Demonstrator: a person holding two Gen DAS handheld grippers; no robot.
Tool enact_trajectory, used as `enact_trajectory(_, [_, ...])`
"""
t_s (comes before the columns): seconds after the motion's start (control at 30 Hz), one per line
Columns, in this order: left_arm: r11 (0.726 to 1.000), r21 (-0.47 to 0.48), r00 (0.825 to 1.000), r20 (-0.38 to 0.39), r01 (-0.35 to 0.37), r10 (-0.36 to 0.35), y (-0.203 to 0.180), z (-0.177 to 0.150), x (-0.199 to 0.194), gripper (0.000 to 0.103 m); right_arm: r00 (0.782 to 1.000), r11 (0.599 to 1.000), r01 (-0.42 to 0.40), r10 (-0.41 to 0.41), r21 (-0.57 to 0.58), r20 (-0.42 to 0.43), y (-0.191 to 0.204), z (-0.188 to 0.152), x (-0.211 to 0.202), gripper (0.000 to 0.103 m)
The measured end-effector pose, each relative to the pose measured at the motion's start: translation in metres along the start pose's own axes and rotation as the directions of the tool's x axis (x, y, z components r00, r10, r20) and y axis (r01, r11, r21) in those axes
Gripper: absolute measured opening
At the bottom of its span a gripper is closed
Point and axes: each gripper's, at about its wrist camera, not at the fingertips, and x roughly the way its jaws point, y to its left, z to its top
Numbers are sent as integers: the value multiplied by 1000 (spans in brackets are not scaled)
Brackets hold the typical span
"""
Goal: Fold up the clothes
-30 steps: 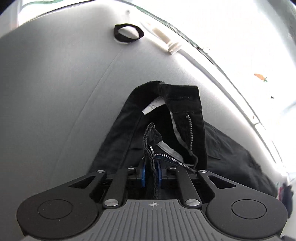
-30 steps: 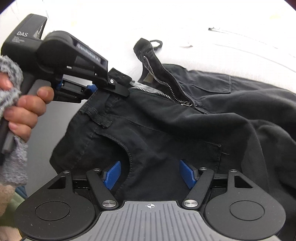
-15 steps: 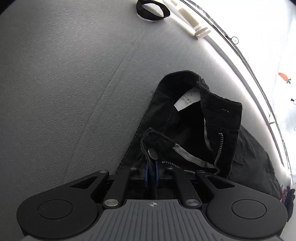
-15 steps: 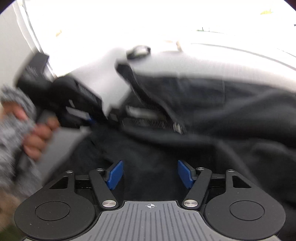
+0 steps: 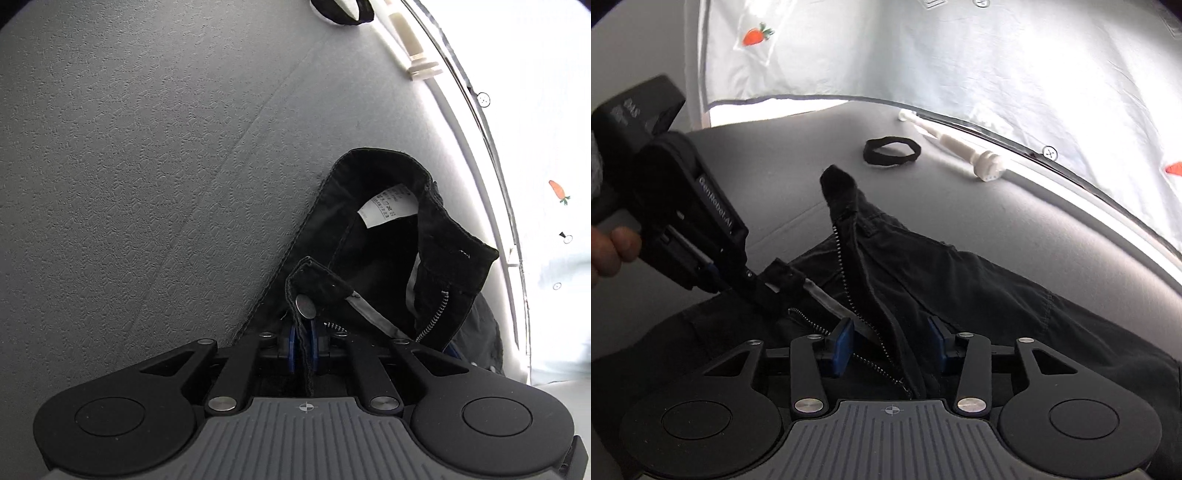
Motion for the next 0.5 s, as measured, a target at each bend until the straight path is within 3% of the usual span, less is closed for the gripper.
enact_trajectory(0.03, [1000, -1, 1000, -2, -1, 1, 0, 1, 0, 10, 1000, 998, 20, -20, -59, -4, 6, -1, 6, 22])
enact_trajectory(0.07, [1000, -6, 1000, -4, 0, 0, 1, 2, 1, 10, 999, 994, 34, -35, -107, -4, 11, -3, 10, 14])
enact_trajectory(0.13, [1000, -23, 1000, -11, 11, -11, 4, 4, 3, 10, 999, 981, 50, -51, -187, 2, 19, -5, 15, 10])
enact_trajectory(0.37, [996, -75, 998, -43, 50, -53, 14, 10, 3, 13, 1000, 938, 17, -17, -345, 3, 38, -16, -5, 8])
enact_trajectory(0.5, [996, -76, 997, -55, 48, -53, 14, 13, 4, 14, 1000, 931, 0, -7, -365, -17, 40, -13, -4, 8])
